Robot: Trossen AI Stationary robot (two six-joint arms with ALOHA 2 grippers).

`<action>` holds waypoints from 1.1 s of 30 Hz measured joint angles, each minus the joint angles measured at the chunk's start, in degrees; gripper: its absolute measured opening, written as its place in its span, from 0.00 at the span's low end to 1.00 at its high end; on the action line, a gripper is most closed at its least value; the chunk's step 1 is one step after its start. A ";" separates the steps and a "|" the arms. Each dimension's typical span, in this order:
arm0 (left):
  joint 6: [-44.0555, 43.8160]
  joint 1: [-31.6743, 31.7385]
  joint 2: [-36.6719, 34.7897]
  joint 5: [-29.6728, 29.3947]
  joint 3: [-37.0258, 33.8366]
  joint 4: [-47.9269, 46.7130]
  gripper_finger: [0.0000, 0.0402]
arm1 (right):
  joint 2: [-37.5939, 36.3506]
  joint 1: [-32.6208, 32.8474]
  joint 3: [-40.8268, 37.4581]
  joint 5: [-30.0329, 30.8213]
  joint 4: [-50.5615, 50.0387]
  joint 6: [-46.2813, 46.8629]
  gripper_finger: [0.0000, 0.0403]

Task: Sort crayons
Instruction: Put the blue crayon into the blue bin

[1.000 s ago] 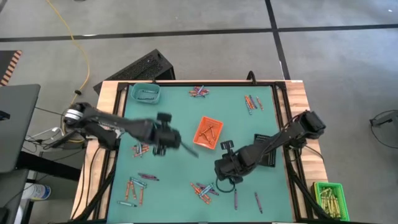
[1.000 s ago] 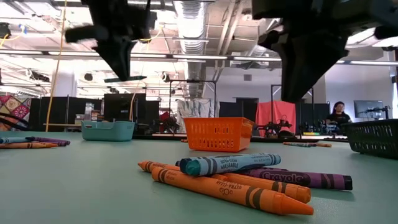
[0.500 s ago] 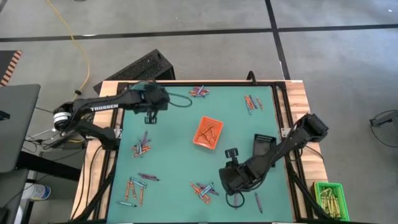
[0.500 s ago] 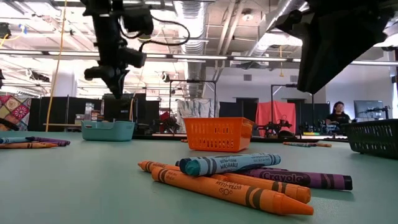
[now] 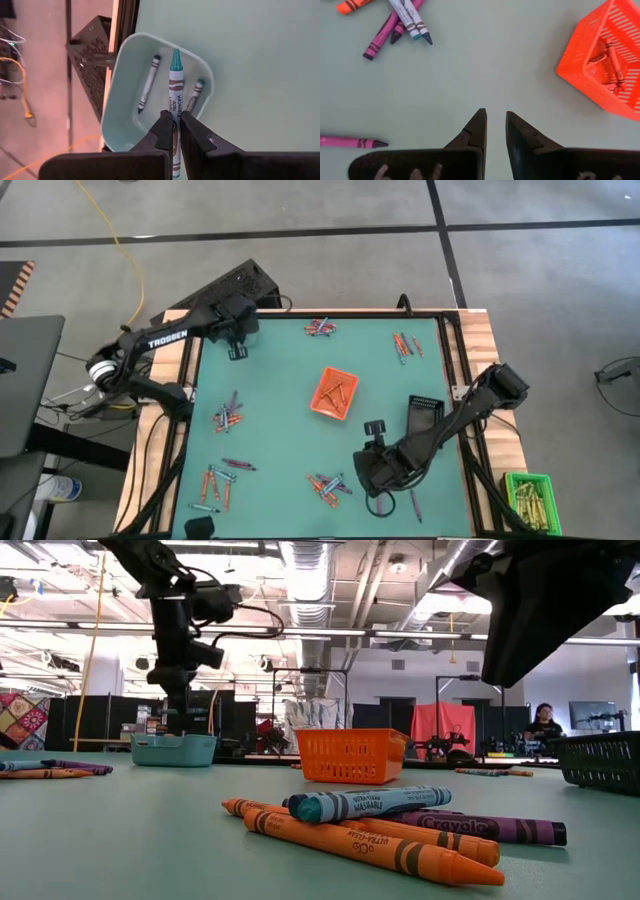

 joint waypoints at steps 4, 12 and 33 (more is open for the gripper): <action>0.65 2.83 2.29 1.14 0.01 1.17 0.01 | 0.00 -0.04 0.00 -0.01 0.21 0.68 0.16; 2.66 4.62 9.19 -0.84 0.02 2.91 0.01 | 0.00 0.13 0.00 -0.07 0.43 2.49 0.16; 3.98 7.00 10.07 -2.01 0.04 6.44 0.21 | 0.00 0.35 0.02 -0.07 0.85 2.93 0.16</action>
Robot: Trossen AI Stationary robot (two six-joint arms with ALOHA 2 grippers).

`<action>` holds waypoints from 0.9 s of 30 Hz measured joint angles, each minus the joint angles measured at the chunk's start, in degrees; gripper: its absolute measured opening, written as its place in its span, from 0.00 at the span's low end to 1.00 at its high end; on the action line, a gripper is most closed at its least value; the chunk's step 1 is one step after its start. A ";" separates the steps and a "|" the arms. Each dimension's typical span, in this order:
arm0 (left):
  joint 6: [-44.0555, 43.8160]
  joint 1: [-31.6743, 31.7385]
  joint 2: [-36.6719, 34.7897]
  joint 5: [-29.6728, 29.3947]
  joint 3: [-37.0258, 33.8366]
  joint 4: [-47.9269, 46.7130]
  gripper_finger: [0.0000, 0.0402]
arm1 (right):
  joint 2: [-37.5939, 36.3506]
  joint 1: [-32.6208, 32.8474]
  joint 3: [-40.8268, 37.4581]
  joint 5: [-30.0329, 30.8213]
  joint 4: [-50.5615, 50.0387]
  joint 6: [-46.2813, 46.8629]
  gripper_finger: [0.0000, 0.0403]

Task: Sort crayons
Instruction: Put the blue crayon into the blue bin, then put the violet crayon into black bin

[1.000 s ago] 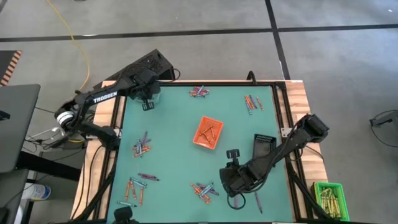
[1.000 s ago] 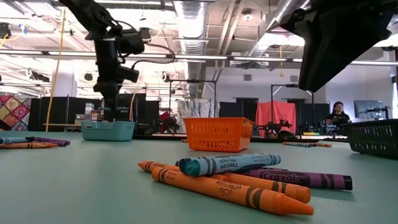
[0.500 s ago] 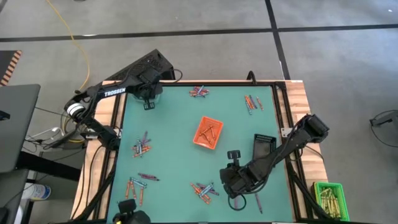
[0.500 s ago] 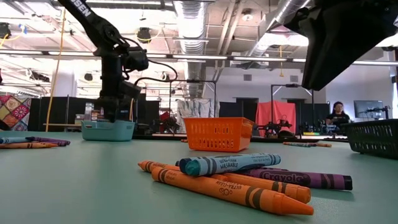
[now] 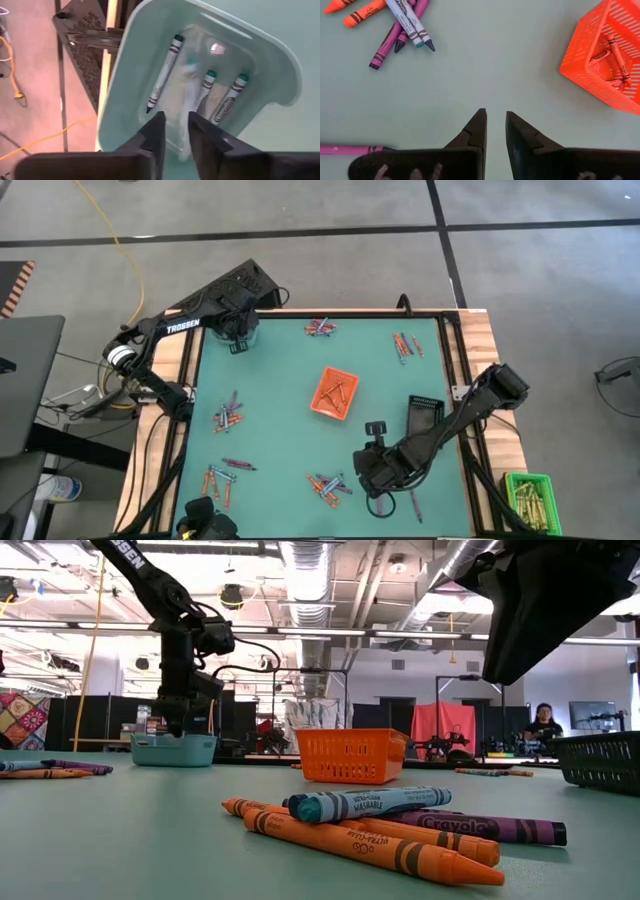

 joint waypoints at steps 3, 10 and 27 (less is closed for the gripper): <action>-0.86 -0.02 0.00 -1.02 0.00 0.04 0.30 | 0.00 0.00 0.00 0.00 0.02 -0.06 0.16; -2.89 -0.29 -0.04 -2.11 0.02 -0.05 0.40 | 0.00 0.00 0.00 0.00 0.02 -0.07 0.16; -15.97 -17.97 -19.36 6.12 0.09 -1.85 0.40 | 0.00 1.31 0.02 -0.33 0.10 -0.15 0.16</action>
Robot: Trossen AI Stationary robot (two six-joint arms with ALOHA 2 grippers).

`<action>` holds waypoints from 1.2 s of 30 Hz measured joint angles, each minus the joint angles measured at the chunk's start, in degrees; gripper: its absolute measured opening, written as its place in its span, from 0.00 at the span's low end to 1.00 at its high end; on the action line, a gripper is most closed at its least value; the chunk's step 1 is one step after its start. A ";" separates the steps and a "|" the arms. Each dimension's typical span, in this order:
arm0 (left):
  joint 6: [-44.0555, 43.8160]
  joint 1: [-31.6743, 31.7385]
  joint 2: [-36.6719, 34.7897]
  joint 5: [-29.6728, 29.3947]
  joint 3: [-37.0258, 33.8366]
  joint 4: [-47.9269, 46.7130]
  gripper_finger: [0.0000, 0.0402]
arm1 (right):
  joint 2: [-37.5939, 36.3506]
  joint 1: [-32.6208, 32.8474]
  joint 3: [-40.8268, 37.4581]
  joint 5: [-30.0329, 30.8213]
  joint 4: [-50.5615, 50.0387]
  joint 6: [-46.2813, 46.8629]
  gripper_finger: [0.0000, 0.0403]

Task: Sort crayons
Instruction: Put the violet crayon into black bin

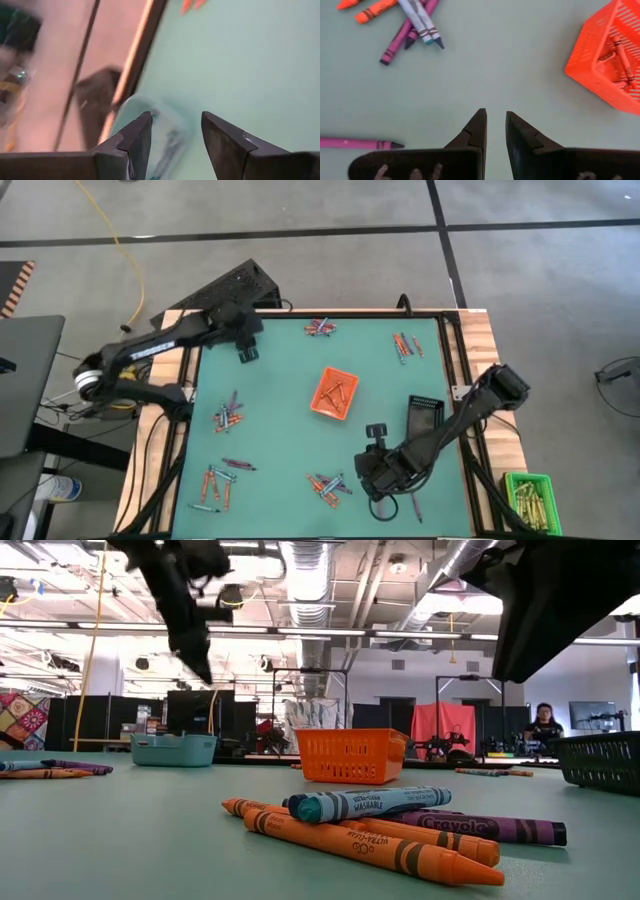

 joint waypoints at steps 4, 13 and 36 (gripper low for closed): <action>-6.40 -10.05 -3.11 7.02 0.00 -0.99 0.40 | 0.00 1.06 0.00 0.02 0.43 0.04 0.16; -13.63 -39.32 3.71 2.43 -2.19 4.52 0.40 | 0.00 2.88 0.00 0.07 2.71 0.07 0.16; -20.69 -62.75 29.58 0.20 -3.04 32.63 0.40 | 0.00 4.73 0.00 0.32 3.75 0.68 0.16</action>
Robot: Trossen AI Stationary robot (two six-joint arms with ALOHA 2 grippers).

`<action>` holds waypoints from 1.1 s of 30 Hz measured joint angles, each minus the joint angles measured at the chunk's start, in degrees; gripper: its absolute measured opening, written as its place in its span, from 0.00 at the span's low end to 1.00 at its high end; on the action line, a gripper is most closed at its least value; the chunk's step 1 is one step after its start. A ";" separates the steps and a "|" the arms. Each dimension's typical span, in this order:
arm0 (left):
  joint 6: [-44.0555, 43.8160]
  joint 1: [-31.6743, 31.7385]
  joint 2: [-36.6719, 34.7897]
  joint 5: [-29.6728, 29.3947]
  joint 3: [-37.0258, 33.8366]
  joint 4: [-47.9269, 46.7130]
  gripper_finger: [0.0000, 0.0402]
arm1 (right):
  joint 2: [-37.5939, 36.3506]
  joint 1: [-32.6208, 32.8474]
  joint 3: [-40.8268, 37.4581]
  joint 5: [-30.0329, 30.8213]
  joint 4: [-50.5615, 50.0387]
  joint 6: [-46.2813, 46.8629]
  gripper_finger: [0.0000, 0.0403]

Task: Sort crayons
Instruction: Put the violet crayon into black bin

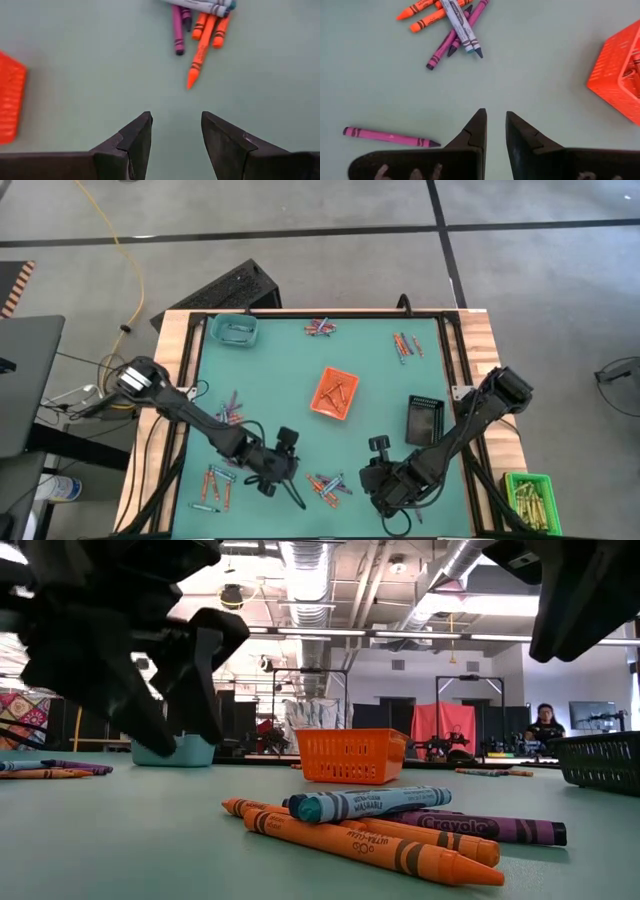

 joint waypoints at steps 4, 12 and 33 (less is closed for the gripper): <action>-0.78 -0.56 1.07 0.05 -0.02 0.76 0.40 | 0.00 0.00 0.00 -0.01 0.01 0.48 0.16; -1.34 -0.57 1.01 -0.13 0.00 1.05 0.40 | 0.00 0.06 0.01 -0.52 -1.10 4.74 0.16; 2.45 -0.57 0.97 -0.31 0.00 1.73 0.40 | 0.25 19.12 -6.82 -12.43 -3.14 59.98 0.16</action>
